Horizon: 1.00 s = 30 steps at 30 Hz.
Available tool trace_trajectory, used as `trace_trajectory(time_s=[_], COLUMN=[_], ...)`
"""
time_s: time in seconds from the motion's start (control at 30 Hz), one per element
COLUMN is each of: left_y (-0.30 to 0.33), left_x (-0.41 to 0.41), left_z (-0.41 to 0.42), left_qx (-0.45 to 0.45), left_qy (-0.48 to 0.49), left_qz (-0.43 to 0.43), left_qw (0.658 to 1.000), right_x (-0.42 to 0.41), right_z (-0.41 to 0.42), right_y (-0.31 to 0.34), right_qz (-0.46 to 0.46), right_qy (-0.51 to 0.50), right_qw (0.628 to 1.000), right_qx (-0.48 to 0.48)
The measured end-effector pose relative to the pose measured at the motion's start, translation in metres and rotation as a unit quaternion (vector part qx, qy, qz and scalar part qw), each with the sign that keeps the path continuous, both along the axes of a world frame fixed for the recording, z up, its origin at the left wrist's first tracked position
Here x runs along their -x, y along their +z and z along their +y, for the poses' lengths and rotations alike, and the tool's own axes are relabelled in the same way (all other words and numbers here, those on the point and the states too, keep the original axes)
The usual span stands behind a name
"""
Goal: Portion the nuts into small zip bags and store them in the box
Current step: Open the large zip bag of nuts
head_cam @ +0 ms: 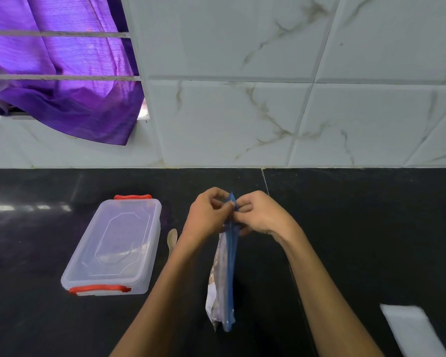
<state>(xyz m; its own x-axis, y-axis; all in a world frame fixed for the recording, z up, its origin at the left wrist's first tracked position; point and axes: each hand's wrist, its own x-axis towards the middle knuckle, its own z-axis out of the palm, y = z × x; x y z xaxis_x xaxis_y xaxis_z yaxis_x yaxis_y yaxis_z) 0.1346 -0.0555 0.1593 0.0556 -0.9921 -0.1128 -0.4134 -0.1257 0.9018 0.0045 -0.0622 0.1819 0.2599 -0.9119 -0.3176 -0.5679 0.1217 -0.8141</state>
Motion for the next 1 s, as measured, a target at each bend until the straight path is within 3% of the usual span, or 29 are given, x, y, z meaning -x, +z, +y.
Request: trace_trajectory(time_s=[0.1, 0.27, 0.37, 0.5, 0.57, 0.73, 0.9, 1.0], left_y=[0.001, -0.003, -0.001, 0.000, -0.002, -0.003, 0.002, 0.003], left_x=[-0.001, -0.001, -0.005, -0.004, 0.000, 0.005, -0.002, -0.006], left_z=[0.010, 0.013, 0.012, 0.016, 0.023, 0.038, 0.040, 0.042], left_qx=[-0.056, 0.036, 0.058, 0.063, 0.041, -0.114, -0.006, 0.011], left_qy=[0.002, 0.042, 0.069, 0.113, 0.119, 0.026, 0.123, 0.154], left_qz=[0.038, -0.097, -0.121, -0.066, -0.036, -0.055, -0.123, -0.082], left_qw=[0.998, 0.994, 0.989, 0.989, 0.991, 0.992, 0.985, 0.985], right_x=[0.003, 0.002, 0.004, 0.003, 0.004, 0.000, 0.001, 0.005], right_z=[0.003, 0.006, 0.005, 0.012, 0.016, 0.023, 0.028, 0.028], right_y=[-0.001, -0.008, -0.006, 0.002, 0.006, 0.000, -0.007, -0.005], right_qz=[-0.025, 0.042, 0.071, 0.046, 0.051, 0.039, 0.087, 0.063], right_qy=[-0.035, -0.075, -0.100, -0.047, -0.022, -0.081, -0.127, -0.115], right_qw=[0.999, 0.996, 0.992, 0.996, 0.996, 0.996, 0.985, 0.991], right_qx=[0.001, 0.024, 0.042, -0.064, -0.076, 0.000, 0.076, 0.028])
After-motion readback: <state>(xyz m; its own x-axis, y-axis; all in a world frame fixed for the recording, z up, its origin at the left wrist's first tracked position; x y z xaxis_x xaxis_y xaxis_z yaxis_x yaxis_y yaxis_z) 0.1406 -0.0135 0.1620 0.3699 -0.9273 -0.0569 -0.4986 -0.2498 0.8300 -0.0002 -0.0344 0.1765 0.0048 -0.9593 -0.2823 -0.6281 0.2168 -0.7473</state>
